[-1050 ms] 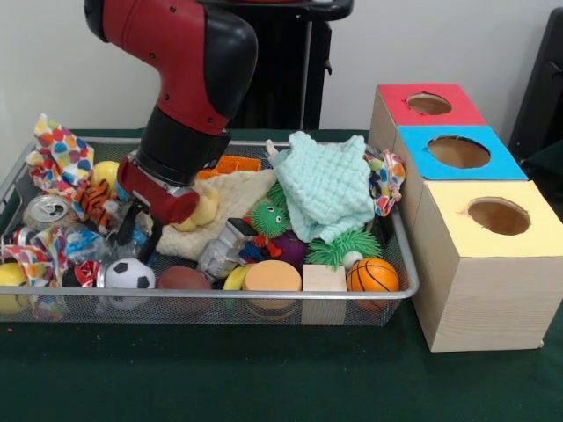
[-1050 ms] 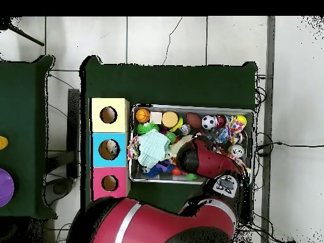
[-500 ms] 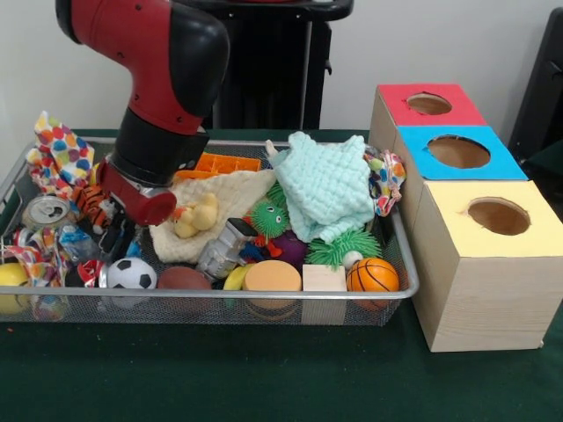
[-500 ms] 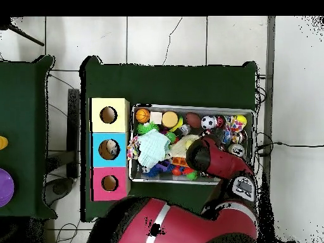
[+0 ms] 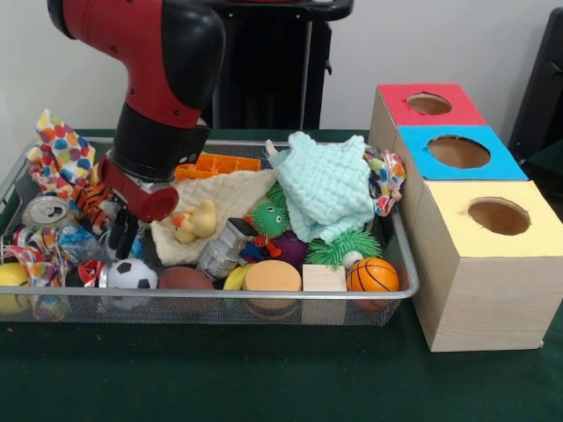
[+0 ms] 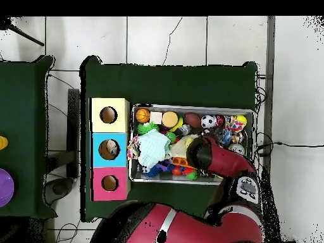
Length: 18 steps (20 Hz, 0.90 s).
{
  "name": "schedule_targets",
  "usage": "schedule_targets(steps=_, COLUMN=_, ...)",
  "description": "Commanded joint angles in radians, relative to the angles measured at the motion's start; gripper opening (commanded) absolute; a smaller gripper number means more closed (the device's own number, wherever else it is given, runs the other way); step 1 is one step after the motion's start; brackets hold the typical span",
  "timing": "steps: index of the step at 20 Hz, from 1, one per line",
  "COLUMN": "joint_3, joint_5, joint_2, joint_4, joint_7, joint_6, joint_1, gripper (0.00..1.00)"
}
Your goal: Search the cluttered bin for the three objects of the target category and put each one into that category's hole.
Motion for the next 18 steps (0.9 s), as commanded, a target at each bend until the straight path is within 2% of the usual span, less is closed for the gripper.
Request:
schedule_targets(steps=1, joint_3=0.100, joint_5=-0.069, joint_2=-0.114, joint_4=0.005, joint_7=-0.050, joint_6=0.204, joint_1=0.040, gripper=0.00)
schedule_targets(steps=3, joint_3=0.115, joint_5=-0.082, joint_2=-0.163, joint_4=0.017, joint_7=-0.065, joint_6=0.240, joint_1=0.035, gripper=0.00)
schedule_targets(steps=8, joint_3=0.115, joint_5=-0.109, joint_2=-0.214, joint_4=0.022, joint_7=-0.062, joint_6=0.287, joint_1=0.039, gripper=0.00)
schedule_targets(steps=18, joint_3=0.126, joint_5=-0.161, joint_2=-0.233, joint_4=0.027, joint_7=-0.047, joint_6=0.267, joint_1=0.033, gripper=0.00)
